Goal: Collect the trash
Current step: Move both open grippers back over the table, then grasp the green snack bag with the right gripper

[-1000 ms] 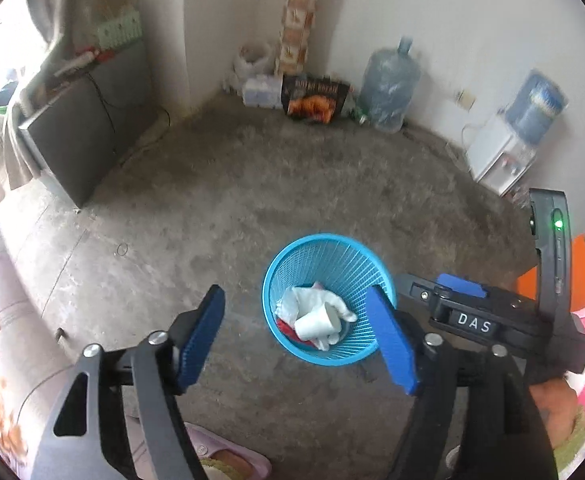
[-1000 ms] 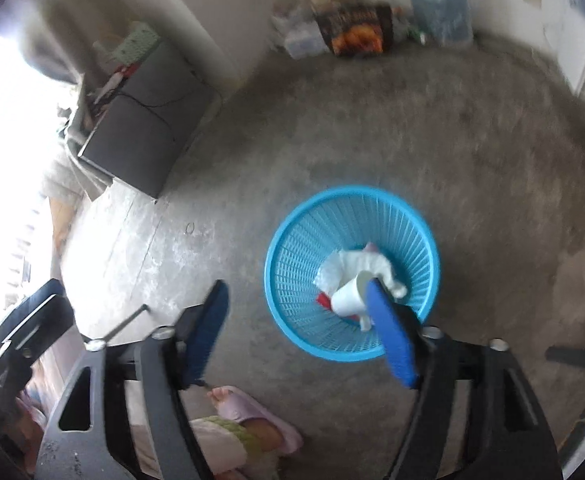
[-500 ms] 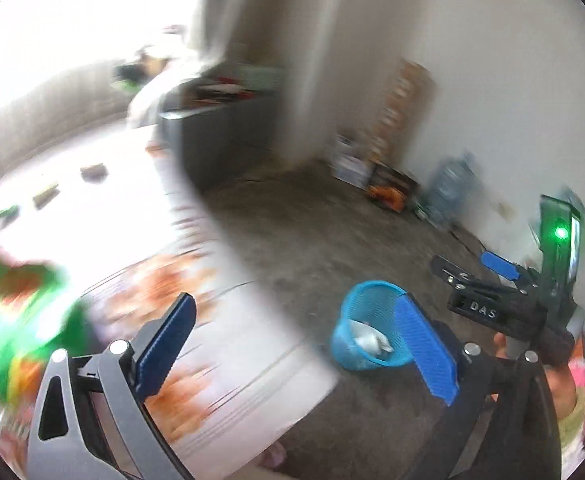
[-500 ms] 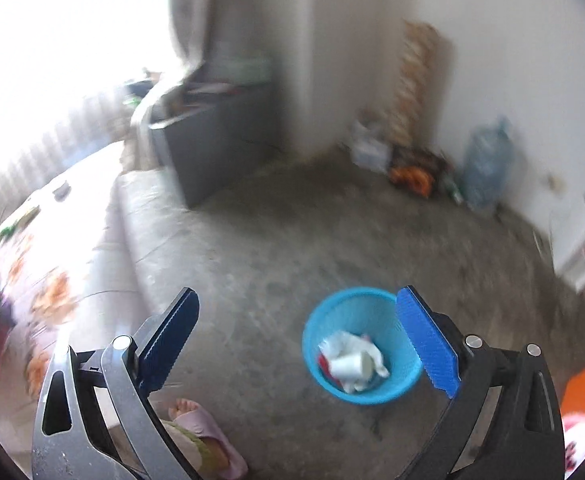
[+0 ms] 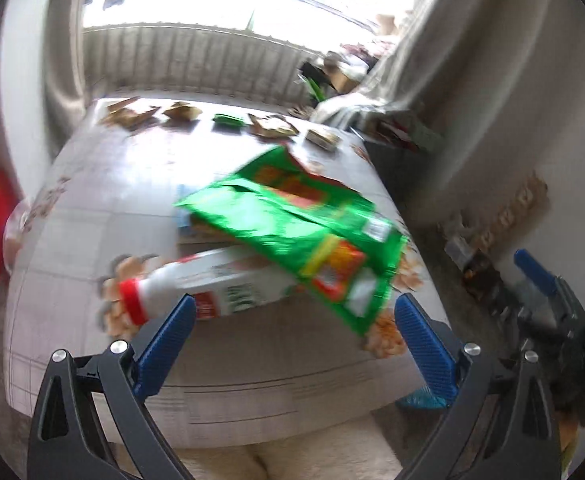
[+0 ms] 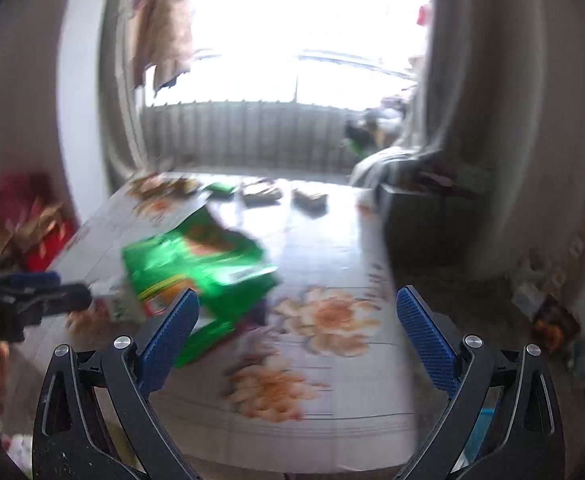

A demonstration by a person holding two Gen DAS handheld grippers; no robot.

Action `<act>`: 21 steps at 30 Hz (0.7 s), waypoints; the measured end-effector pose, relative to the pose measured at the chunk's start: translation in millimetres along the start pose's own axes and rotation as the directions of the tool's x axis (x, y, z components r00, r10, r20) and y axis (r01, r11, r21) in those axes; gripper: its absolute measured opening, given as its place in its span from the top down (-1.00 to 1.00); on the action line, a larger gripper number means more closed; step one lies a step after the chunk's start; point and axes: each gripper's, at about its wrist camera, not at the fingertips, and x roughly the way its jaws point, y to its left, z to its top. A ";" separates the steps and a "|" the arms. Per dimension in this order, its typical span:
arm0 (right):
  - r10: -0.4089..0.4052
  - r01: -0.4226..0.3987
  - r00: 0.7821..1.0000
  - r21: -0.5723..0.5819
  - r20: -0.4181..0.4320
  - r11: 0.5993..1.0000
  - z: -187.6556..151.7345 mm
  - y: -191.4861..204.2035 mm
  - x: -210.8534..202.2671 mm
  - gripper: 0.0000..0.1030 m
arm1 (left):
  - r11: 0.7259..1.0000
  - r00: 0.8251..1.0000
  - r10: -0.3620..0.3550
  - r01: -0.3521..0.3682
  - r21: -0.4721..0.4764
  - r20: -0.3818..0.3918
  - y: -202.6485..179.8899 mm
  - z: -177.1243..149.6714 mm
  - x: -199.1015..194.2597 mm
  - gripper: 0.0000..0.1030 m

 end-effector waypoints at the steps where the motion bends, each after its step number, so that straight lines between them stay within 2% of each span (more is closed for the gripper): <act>1: 0.012 -0.013 1.000 -0.035 -0.008 0.999 -0.4 13.8 3.1 -0.84 | 1.000 1.000 0.003 -0.003 -0.016 0.013 8.7 -2.1 -0.9 -0.89; 4: 0.017 -0.020 1.000 -0.179 -0.015 0.984 1.3 58.1 14.6 -0.73 | 0.999 0.999 0.006 -0.004 -0.042 0.051 23.5 -3.0 -4.3 -0.89; 6: 0.001 -0.009 1.000 -0.267 -0.029 0.964 0.1 80.3 25.2 -0.58 | 0.999 0.998 0.005 -0.002 -0.046 0.063 30.4 -2.6 -3.3 -0.89; 10: -0.069 0.045 0.997 -0.416 -0.044 0.908 -9.4 102.5 48.8 -0.45 | 0.999 0.997 -0.004 0.007 -0.037 0.074 37.5 5.1 4.0 -0.86; 11: -0.081 0.053 0.996 -0.435 -0.048 0.899 -10.9 102.2 52.3 -0.41 | 0.999 0.997 0.034 -0.031 -0.042 0.072 40.6 7.0 7.4 -0.86; 14: -0.134 0.084 0.988 -0.480 -0.071 0.873 -14.6 100.6 66.8 -0.04 | 0.998 0.998 0.027 -0.023 -0.063 0.058 53.2 11.8 16.2 -0.85; 15: -0.143 0.087 0.987 -0.482 -0.079 0.872 -15.1 97.6 69.2 0.14 | 0.997 0.998 0.017 -0.013 -0.072 0.056 56.6 12.8 18.2 -0.85; 16: -0.150 0.089 0.985 -0.480 -0.090 0.873 -15.0 94.1 72.8 0.24 | 0.997 0.998 0.006 -0.001 -0.080 0.058 59.4 14.5 19.6 -0.85; 18: -0.147 0.078 0.982 -0.452 -0.121 0.889 -13.8 83.8 78.0 0.61 | 0.996 0.998 -0.010 0.016 -0.086 0.069 62.0 18.3 22.0 -0.85; 21: -0.125 0.058 0.979 -0.364 -0.162 0.929 -7.8 67.2 82.6 0.91 | 0.996 0.997 -0.039 0.044 -0.080 0.071 62.1 22.8 26.4 -0.83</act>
